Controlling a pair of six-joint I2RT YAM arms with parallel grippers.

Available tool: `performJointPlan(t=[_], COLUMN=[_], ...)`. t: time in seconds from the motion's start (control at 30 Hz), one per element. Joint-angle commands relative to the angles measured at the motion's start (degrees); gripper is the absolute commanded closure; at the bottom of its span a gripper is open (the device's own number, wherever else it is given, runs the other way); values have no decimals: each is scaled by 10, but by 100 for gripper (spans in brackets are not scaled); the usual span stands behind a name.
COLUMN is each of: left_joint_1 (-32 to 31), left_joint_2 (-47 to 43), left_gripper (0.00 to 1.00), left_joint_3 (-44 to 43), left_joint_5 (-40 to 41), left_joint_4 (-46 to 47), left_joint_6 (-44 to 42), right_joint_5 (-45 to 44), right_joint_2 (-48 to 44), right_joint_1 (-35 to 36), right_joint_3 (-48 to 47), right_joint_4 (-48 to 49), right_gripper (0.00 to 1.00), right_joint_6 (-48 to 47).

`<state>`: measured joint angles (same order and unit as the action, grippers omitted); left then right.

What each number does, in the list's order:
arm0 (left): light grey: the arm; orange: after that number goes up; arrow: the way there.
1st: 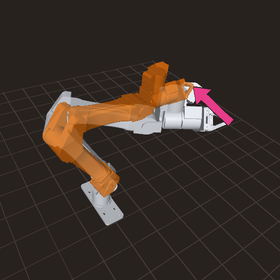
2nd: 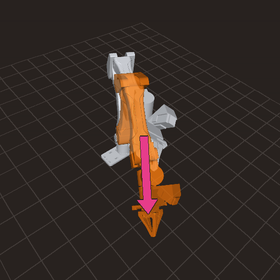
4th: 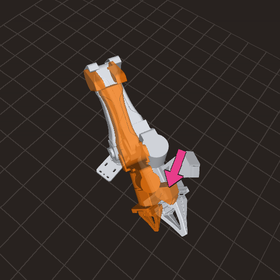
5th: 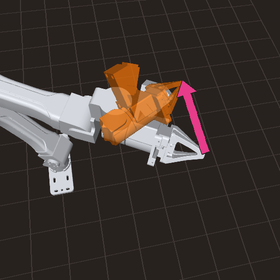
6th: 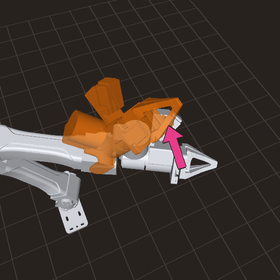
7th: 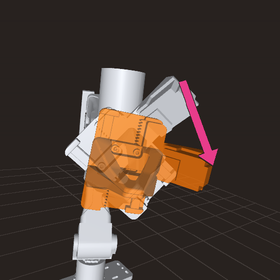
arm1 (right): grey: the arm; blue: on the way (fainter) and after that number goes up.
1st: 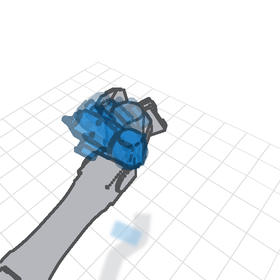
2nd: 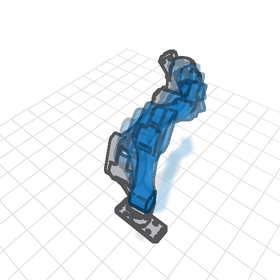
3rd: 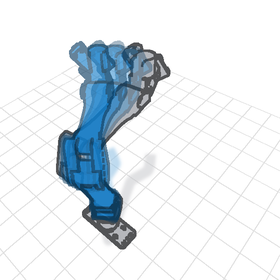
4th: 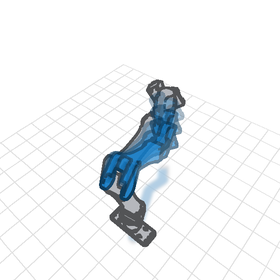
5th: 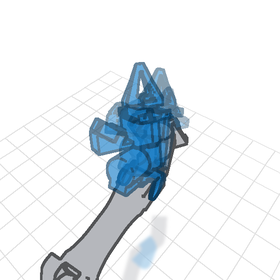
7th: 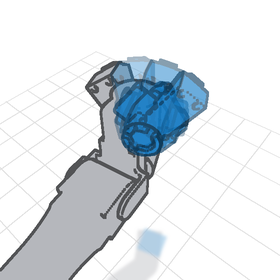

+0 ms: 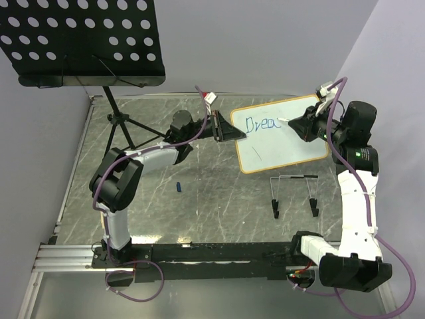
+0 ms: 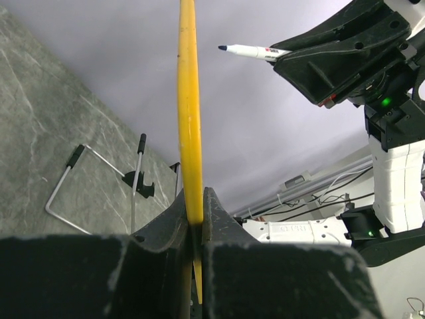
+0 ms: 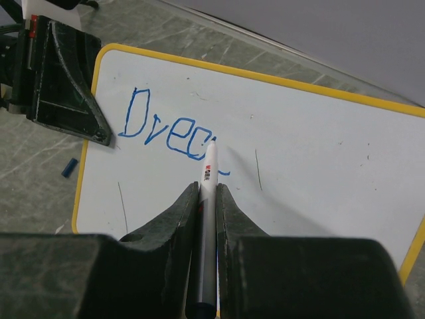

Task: Write a sentence on the whiteboard

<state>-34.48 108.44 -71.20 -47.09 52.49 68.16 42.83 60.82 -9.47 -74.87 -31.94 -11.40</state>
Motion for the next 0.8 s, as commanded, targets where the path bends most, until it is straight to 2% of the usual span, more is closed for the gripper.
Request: performJointPlan(t=[0.0,0.77], left_joint_1=[-1,-1], left_joint_2=[-45,-46], left_gripper=[99,99], left_joint_3=[-5,-9], left_joint_5=[9,9], left_joint_4=[75,84], left_joint_6=[-1,7], right_joint_5=[10,15], right_joint_2=[-16,6], right_joint_1=[-5,-6], right_joint_3=[2,-3], right_joint_4=[23,17], right_gripper=[100,100], right_joint_6=[4,-20])
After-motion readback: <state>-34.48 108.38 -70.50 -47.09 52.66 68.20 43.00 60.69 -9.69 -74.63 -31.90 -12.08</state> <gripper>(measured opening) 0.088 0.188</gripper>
